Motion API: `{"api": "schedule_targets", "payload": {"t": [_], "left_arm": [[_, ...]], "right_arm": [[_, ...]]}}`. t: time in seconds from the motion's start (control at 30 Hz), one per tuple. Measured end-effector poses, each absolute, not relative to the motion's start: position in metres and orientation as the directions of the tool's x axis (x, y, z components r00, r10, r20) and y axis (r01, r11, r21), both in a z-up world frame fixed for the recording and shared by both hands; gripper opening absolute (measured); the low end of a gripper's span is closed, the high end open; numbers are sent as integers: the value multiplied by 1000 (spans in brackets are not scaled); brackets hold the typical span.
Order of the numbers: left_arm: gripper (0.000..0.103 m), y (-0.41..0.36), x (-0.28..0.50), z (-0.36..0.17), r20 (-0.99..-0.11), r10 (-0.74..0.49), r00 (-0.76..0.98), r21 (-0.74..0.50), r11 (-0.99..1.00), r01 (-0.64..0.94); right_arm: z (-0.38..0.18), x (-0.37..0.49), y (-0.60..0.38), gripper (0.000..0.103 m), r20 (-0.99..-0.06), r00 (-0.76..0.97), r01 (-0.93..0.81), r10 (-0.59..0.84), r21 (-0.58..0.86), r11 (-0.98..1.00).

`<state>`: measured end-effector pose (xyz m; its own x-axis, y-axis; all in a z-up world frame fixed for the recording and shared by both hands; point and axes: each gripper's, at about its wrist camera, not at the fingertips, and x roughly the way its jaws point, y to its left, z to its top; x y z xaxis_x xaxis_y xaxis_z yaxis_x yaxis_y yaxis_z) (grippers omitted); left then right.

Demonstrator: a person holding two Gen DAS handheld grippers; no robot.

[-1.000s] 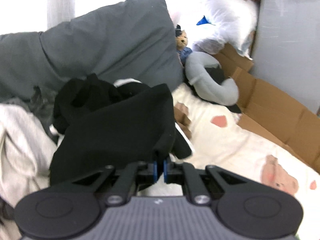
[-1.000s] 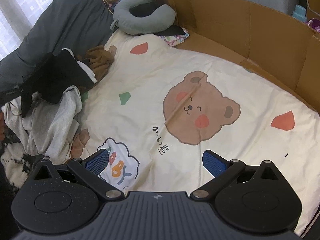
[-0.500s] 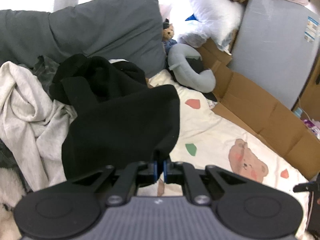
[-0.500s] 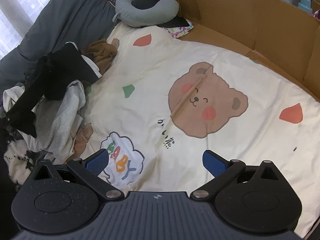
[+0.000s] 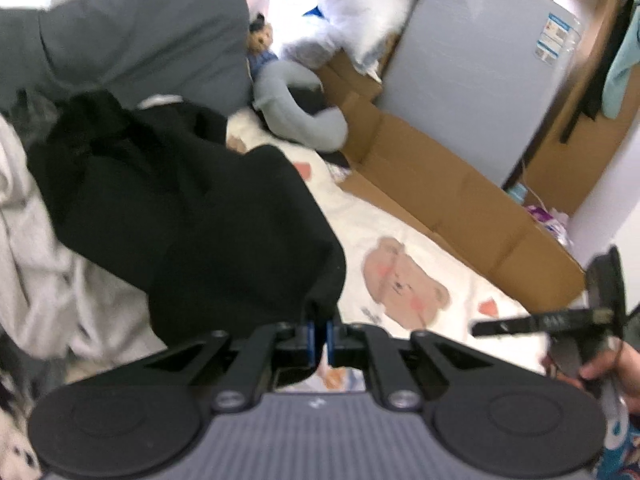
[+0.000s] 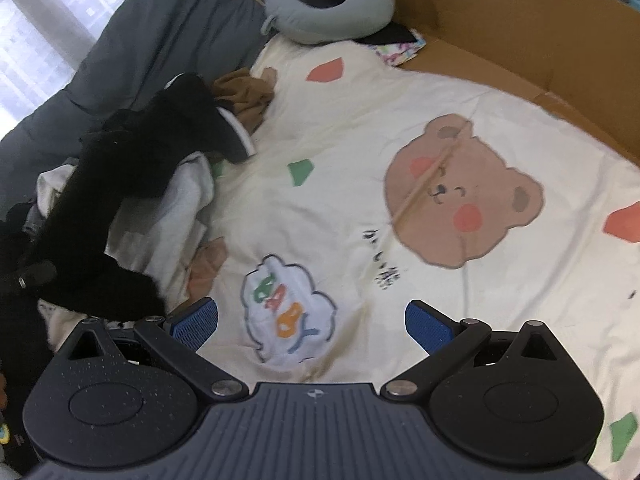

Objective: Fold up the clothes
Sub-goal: 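Grasp the black garment with the right tool while the left tool holds it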

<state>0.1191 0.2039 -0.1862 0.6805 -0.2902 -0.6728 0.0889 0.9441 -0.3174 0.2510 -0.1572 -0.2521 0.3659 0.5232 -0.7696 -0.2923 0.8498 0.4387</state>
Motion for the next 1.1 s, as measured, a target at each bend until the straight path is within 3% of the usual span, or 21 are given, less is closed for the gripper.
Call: {"api": "schedule_targets", "payload": {"t": [0.47,0.6,0.7,0.8,0.87,0.93,1.0,1.1], "left_arm": [[5,184,86,-245,-752,-361,552,-333,930,155],[5,182,81,-256,-766,-386,513,-350,921,171],[5,182,75,-261,-771,-411,487,-367,911,187],[5,185,69,-265,-777,-424,465,-381,905,187],[5,189,67,-268,-785,-426,449,-390,904,176],[8,196,68,-270,-802,-407,437,-383,912,147],[11,204,71,-268,-815,-380,438,-360,924,131],[22,216,82,-260,-819,-351,455,-328,936,131]], "right_arm": [[-249,251,-78,102,-655,205,-391,727,627,674],[-259,250,-45,101,-665,151,-421,731,626,656],[-275,251,-26,95,-678,105,-408,727,638,654],[-295,252,-12,76,-687,60,-376,724,657,654],[-305,252,-8,39,-665,30,-351,746,692,631],[-314,250,-5,14,-646,6,-333,763,718,611],[-311,243,-6,4,-659,21,-369,752,694,619],[-307,235,-8,3,-678,37,-415,734,658,628]]}}
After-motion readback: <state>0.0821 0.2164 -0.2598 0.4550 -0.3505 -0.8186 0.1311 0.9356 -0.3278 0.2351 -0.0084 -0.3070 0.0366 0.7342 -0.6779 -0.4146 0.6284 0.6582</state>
